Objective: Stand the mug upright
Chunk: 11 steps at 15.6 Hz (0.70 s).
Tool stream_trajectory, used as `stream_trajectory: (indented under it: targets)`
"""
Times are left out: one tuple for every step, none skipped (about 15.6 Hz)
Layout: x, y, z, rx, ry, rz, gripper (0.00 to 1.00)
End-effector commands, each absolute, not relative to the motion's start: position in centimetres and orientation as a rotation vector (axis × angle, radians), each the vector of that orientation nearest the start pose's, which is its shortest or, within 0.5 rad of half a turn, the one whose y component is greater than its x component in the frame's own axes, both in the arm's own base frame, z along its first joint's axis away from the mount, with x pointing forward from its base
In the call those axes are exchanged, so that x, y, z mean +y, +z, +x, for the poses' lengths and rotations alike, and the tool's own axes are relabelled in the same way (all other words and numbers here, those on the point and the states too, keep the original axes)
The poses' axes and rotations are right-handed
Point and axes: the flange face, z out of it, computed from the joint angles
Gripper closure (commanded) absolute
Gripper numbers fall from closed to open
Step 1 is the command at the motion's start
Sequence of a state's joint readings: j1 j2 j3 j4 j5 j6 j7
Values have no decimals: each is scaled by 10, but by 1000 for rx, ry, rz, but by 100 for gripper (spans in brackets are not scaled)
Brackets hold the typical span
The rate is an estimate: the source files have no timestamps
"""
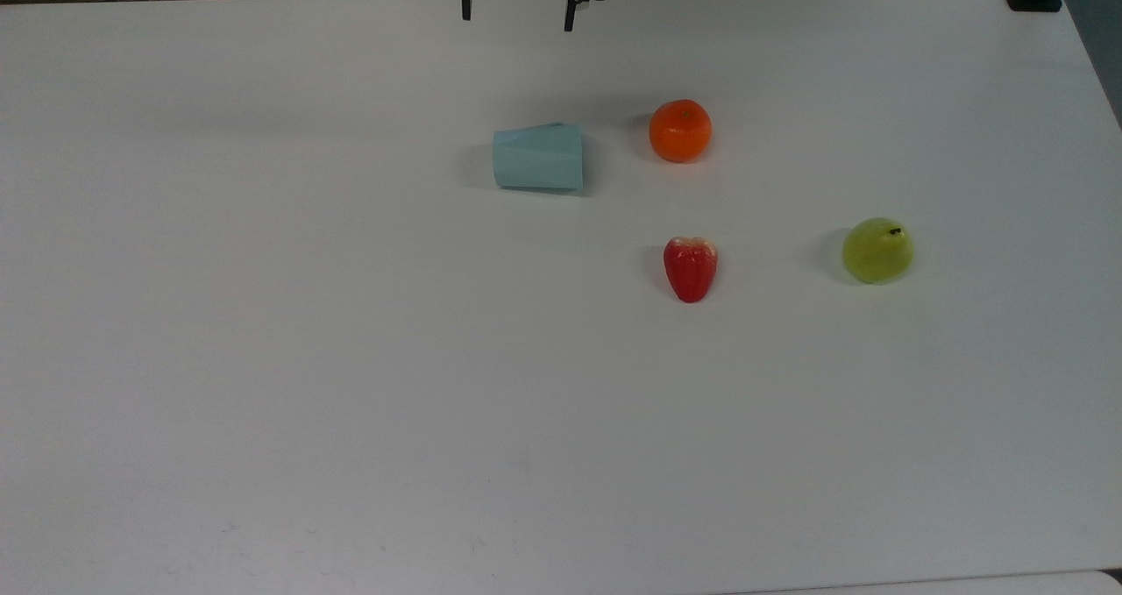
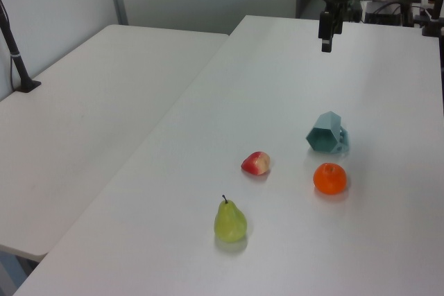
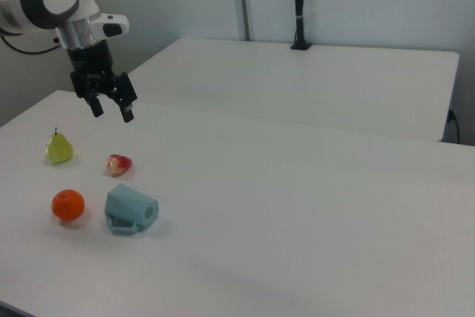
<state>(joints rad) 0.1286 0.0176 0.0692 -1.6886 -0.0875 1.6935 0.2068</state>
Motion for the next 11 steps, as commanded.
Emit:
stream_trajectory:
  targets:
    - [104,568,555,8,0,-3210,0]
    - [104,568,555,7,0,-3211,0]
    - [104,568,555,7,0,-3211,0]
    - [104,568,555,5,0,-3211,0]
    - [104,568,555,5,0,-3211,0]
    - [105,568,555,3,-3,-3210,0]
    - [106,569,555,1,-7,-3216,0]
    - [108,568,554,-10,-6,-3224,0]
    - [111,568,554,-16,-5,-3227,0]
    - [114,567,553,-22,-6,-3235,0]
    - [121,568,551,-48,-11,-3251,0]
